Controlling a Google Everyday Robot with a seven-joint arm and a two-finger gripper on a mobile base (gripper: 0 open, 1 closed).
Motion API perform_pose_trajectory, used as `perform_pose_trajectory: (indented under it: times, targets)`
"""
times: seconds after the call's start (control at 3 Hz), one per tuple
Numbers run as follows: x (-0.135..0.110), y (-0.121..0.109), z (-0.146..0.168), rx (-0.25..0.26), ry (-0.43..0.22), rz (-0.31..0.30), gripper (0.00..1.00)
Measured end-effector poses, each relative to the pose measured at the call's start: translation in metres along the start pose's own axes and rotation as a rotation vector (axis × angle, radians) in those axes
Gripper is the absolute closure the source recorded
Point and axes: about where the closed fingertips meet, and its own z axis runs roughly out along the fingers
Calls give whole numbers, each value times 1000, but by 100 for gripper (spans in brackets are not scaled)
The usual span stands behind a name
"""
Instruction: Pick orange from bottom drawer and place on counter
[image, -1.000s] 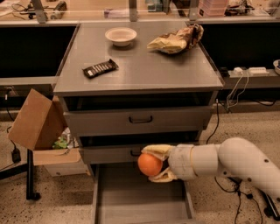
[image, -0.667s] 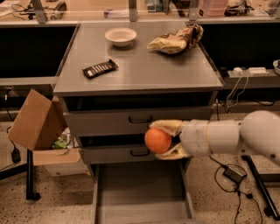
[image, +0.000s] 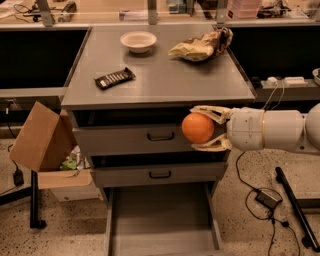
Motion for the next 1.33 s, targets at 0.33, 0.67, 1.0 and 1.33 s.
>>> perform_pose_trajectory:
  times: [0.33,0.67,1.0,1.33]
  targets:
    - [5,-18,3,41,12,15,100]
    - [27,-54,16,72,6,50,100]
    - [56,-101,37,122,-18,98,100]
    - [74,-141,55,175,-58,146,100]
